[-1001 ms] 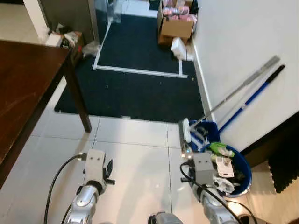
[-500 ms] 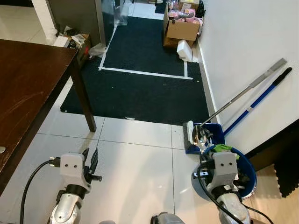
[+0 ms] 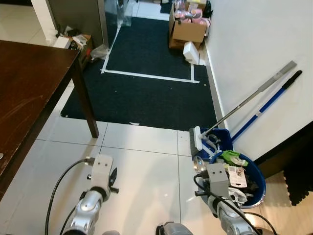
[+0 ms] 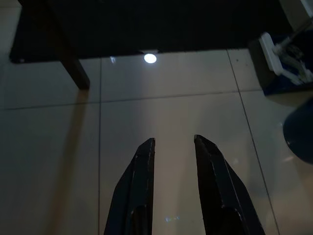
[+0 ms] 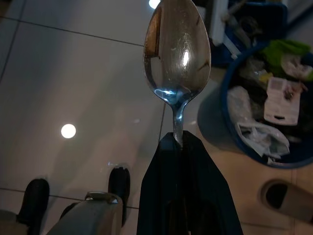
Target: Setting the table
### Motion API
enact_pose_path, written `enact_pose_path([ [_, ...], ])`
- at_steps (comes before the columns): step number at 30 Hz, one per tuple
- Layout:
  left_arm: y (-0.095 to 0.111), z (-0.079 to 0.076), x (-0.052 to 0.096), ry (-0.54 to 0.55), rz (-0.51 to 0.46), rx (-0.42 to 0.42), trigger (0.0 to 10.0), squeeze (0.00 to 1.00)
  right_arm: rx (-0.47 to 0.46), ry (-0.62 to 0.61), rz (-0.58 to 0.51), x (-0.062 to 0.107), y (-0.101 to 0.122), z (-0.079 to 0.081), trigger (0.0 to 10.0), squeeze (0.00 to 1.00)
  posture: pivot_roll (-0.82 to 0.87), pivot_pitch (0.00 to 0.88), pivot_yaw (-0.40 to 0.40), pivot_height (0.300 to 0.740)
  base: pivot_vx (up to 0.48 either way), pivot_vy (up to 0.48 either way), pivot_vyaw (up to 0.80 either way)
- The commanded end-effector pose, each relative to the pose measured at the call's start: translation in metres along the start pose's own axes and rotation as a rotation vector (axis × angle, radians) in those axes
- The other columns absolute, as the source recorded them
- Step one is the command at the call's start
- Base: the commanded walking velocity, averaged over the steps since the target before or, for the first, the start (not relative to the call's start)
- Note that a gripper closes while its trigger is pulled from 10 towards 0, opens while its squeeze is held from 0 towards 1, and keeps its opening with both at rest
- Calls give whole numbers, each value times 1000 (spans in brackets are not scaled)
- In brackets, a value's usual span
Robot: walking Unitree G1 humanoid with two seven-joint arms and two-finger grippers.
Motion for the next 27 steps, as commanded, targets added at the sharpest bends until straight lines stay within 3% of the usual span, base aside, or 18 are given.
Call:
enact_pose_path([
  [1,-14,-1,4,8,58,15,10000,0,-26,-18,35,1,-8,-2,10000,0,62,46,-44,740,0,0,0],
  [6,-33,3,11,17,127,-7,10000,0,10,26,69,3,-18,10,10000,0,61,47,-46,740,0,0,0],
  [9,-50,16,20,97,183,51,10000,0,-3,51,74,2,-22,18,10000,0,61,49,-50,740,0,0,0],
  [13,-50,11,18,63,189,48,10000,0,-95,37,100,3,-27,19,10000,0,74,48,-69,740,0,0,0],
  [17,-51,8,17,41,203,24,10000,0,-70,61,116,3,-29,22,10000,0,77,21,-79,740,0,0,0],
  [22,-55,9,20,15,220,-91,10000,0,-46,64,120,5,-33,22,10000,0,59,55,-68,740,0,0,0],
  [27,-56,12,22,55,204,-49,10000,0,-18,43,141,11,-45,17,10000,0,56,42,-52,740,0,0,0],
])
Point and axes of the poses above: a point about 5 cm out from each wrist's last joint towards the gripper, its own x axis pointing back from the gripper into the wrist, its own y axis along the axis of the wrist's last joint, z = x × y, the point moved 2 cm from there along -x, pointing out of the wrist towards the gripper, and after that the axes turned 3 degrees about x, right-handed, at the moved point
